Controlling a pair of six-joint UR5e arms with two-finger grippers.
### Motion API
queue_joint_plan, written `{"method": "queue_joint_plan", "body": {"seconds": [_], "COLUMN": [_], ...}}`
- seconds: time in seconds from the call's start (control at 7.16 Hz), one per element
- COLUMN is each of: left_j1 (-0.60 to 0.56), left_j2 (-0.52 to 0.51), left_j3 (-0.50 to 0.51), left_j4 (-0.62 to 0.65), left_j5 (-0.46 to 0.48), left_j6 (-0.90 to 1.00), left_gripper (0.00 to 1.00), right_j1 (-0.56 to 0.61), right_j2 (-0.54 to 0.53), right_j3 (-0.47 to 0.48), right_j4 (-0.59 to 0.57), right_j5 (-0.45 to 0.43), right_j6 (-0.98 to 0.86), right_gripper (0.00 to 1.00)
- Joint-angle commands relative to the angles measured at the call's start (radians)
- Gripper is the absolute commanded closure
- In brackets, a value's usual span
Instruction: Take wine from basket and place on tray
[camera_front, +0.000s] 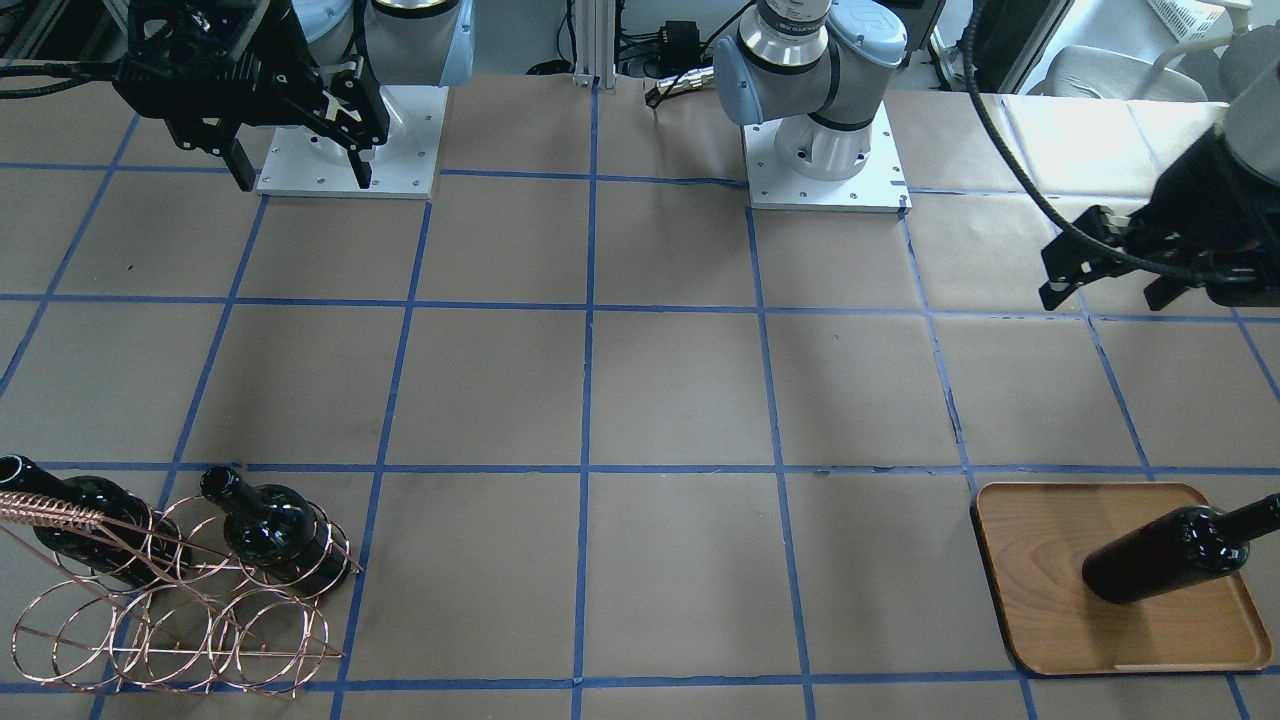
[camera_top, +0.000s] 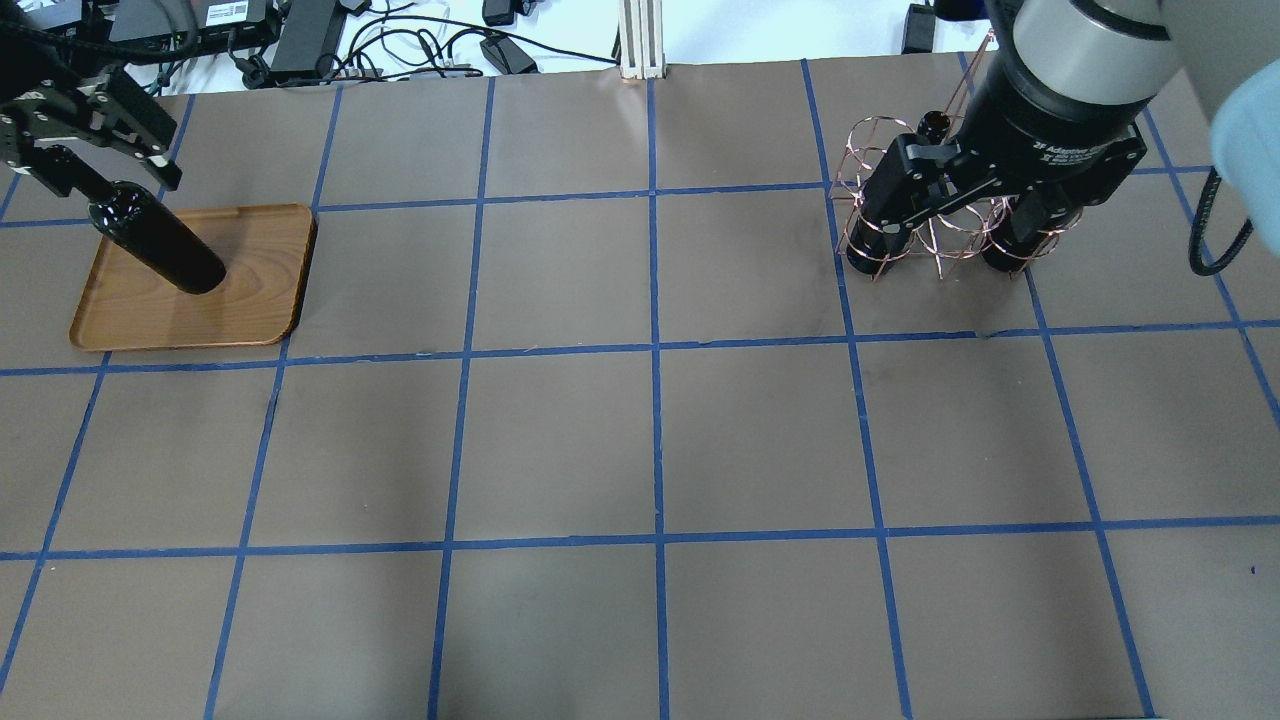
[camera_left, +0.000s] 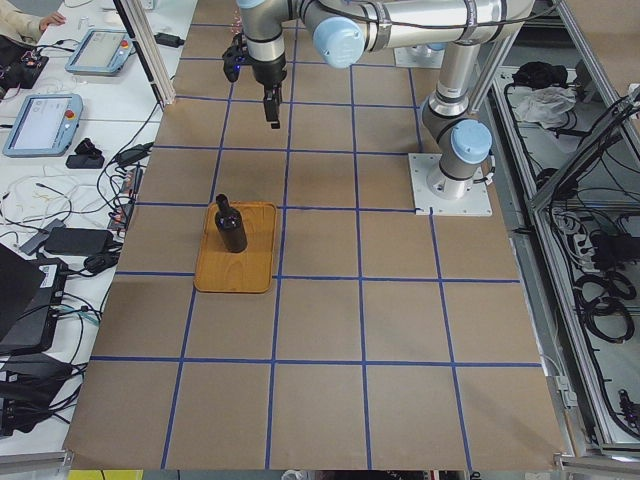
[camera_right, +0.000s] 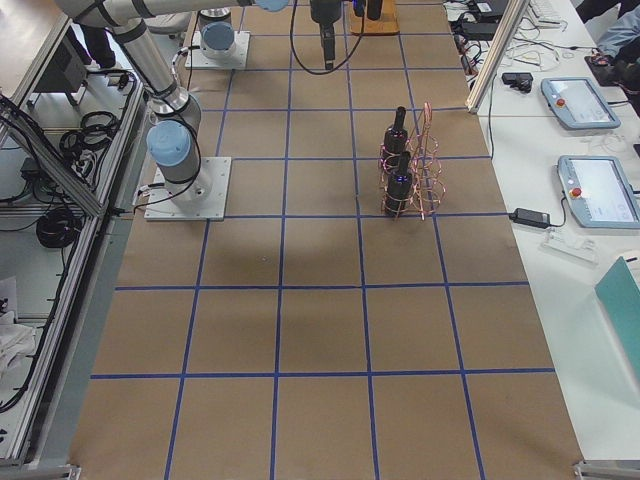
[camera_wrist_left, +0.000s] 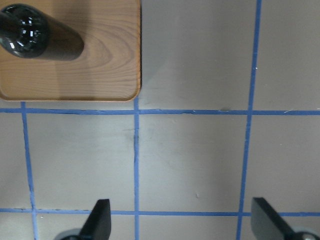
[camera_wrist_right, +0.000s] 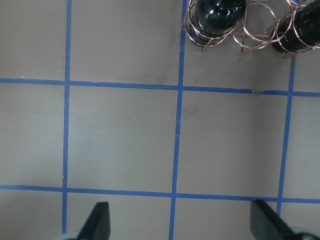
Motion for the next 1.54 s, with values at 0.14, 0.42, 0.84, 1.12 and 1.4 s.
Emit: {"method": "queue_joint_plan", "body": {"seconds": [0.14,0.42,0.84,1.12,1.4], "left_j1": [-0.159,-0.201,-0.216,-0.219,-0.222], "left_j2": [0.123,0.179,0.216,0.213,0.21], "left_j3": [-0.119,-0.193,-0.216,-0.218,-0.218], "left_j4": [0.058,0.107,0.129,0.13,0.13], "left_j5": [-0.038,-0.039,-0.042,-0.042,-0.042], "left_j6": [-0.176,-0.198,-0.209,-0.212,-0.212], "left_gripper": [0.0,0.0,0.0,0.0,0.0], "right_j1": [0.0,0.0,0.0,0.0,0.0], "right_j2": [0.0,0.0,0.0,0.0,0.0], "right_j3": [0.0,0.0,0.0,0.0,0.0], "right_j4": [0.001,0.001,0.001,0.001,0.001], "right_j5": [0.0,0.0,0.0,0.0,0.002], "right_j6": [0.0,0.0,0.0,0.0,0.0], "right_gripper": [0.0,0.0,0.0,0.0,0.0]}}
